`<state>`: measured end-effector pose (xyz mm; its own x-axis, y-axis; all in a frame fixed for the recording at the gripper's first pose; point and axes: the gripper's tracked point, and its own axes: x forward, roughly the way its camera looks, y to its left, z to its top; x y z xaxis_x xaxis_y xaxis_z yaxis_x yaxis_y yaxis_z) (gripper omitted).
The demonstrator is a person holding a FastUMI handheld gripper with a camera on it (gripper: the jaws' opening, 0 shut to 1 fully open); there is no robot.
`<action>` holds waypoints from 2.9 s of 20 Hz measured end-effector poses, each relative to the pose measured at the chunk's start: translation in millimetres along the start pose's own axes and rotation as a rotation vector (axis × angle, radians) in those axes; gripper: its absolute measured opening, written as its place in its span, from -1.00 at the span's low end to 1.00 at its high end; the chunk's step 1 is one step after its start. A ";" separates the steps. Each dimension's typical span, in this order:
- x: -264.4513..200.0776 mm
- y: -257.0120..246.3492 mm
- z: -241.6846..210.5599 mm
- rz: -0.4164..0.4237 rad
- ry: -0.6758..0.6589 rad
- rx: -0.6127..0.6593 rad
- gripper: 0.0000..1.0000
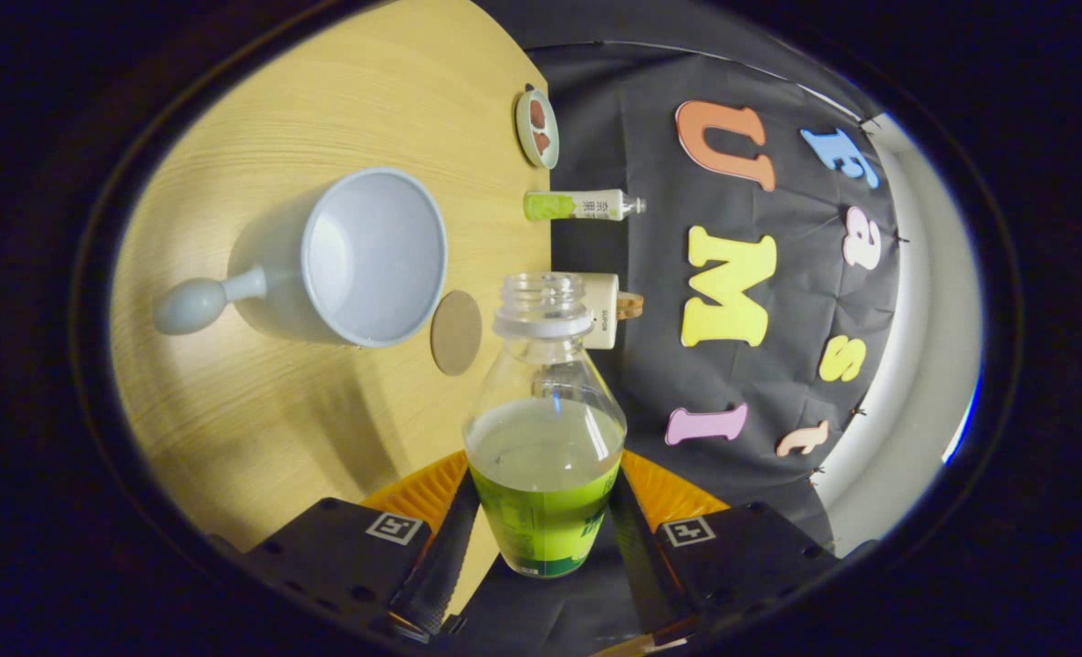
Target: Take the bottle from table, then pour the juice into the cup, finally place the bottle on the coaster
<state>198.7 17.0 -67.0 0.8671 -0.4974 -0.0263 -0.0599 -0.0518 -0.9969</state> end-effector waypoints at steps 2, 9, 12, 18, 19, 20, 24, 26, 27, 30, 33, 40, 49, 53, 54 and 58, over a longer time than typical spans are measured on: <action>-0.4 -4.1 -0.4 0.001 0.006 -0.018 0.62; 4.2 -8.1 9.3 -0.011 -0.002 -0.069 0.62; 3.1 -6.8 10.3 -0.012 -0.003 -0.092 0.61; 5.9 -7.8 4.2 0.016 0.022 -0.134 0.61; 5.4 -7.4 4.7 0.022 0.021 -0.136 0.61; 4.4 -7.1 5.7 0.034 0.017 -0.144 0.61; 2.6 -8.1 7.9 0.071 0.019 -0.145 0.61; 3.2 -4.9 12.8 0.082 0.010 -0.173 0.61; 2.0 -5.4 12.8 0.079 0.010 -0.187 0.61; 1.4 -6.1 14.3 0.081 0.019 -0.205 0.61; 2.0 -7.5 16.0 0.069 0.033 -0.234 0.62; -0.9 -15.8 16.4 0.015 0.072 -0.290 0.61; -11.2 -33.3 12.6 -0.059 0.087 -0.324 0.61; -11.6 -38.5 9.6 -0.076 0.096 -0.339 0.61; -11.9 -38.9 7.9 -0.077 0.101 -0.342 0.61; -11.3 -41.3 4.1 -0.090 0.119 -0.367 0.61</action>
<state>193.4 28.3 -25.9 0.8149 -0.5725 0.0902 -0.1777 -0.3950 -0.9013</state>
